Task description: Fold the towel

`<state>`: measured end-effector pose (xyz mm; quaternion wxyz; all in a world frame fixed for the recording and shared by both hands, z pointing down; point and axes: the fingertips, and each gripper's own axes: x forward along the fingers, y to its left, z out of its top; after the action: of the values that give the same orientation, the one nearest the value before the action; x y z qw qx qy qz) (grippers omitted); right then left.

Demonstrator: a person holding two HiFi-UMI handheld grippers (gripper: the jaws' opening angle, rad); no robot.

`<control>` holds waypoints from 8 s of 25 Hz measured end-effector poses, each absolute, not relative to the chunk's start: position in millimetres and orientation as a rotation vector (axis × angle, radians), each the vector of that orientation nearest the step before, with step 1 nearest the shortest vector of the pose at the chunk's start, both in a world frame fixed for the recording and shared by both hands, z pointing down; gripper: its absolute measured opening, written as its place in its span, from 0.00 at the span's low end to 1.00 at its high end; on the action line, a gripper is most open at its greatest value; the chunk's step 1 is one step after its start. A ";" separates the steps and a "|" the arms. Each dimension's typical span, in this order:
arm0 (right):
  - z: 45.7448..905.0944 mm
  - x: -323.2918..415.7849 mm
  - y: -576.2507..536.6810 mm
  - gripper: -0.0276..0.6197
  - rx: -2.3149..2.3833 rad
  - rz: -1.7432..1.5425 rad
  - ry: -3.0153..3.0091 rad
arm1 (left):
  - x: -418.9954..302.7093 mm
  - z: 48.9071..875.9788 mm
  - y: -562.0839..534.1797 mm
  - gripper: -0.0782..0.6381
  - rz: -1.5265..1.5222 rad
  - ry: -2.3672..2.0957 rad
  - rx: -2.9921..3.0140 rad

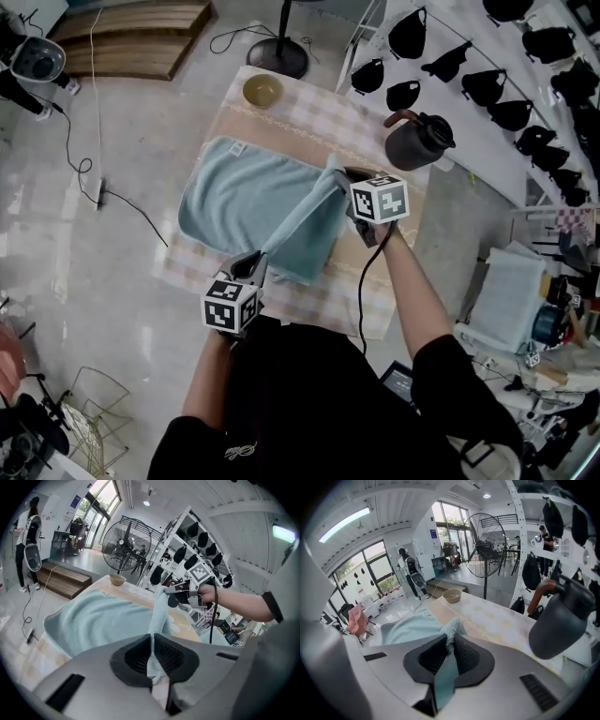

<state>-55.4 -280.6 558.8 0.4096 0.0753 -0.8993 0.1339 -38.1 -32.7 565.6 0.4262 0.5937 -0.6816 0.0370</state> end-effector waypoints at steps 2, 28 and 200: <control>557.1 -66.2 -278.7 0.11 0.190 0.332 -2.268 | -48.3 566.3 -30.7 0.15 0.089 -1.705 1.483; 563.1 -209.5 -216.5 0.11 0.082 0.269 -2.263 | -163.4 573.9 28.1 0.15 0.021 -1.759 1.389; 616.9 -279.6 -192.5 0.11 -0.532 0.019 -2.048 | -238.7 636.6 95.4 0.13 -0.141 -1.758 1.068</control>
<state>-279.6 -192.5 616.9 0.4906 -0.2190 -0.8433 0.0080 -238.7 95.4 636.6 0.5141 0.4442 -0.7314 -0.0587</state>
